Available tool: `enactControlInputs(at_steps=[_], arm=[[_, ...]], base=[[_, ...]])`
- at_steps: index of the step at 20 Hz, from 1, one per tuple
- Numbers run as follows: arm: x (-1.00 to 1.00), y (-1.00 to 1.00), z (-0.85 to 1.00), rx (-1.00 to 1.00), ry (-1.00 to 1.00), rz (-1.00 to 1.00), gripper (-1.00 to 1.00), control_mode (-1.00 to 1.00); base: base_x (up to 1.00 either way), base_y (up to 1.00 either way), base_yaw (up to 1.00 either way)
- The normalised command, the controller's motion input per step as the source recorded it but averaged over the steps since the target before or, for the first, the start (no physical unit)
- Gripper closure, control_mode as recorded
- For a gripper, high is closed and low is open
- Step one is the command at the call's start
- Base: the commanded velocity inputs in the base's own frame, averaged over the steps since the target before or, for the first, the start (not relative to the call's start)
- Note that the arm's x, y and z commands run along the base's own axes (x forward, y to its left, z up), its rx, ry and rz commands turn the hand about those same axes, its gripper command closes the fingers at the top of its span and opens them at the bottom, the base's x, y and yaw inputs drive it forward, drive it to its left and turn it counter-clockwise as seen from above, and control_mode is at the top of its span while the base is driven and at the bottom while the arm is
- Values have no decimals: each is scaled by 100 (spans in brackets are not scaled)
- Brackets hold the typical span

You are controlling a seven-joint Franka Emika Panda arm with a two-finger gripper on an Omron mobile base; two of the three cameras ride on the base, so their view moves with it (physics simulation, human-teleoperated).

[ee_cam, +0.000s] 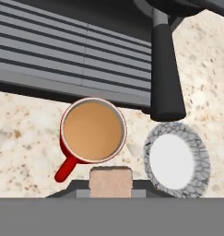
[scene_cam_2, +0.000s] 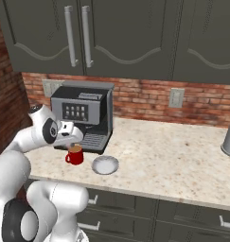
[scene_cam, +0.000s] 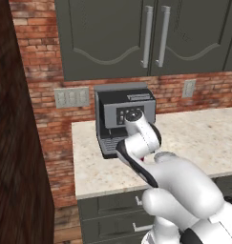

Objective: Take a sugar cube from the saucer and place it inside the coffee. Then, grab milk from the fridge and place it next to the coffee on the counter to sweeten the coffee.

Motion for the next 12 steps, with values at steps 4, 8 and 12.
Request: enactControlInputs(at_steps=[4, 8, 12], arm=[[9, 1, -3, -7, 0, -2, 100, -100], [2, 0, -9, -6, 0, -2, 100, -100], [0, 0, -14, -7, 0, -1, 100, -100]], base=[[0, 0, 0], [0, 0, 0], [0, 0, 0]])
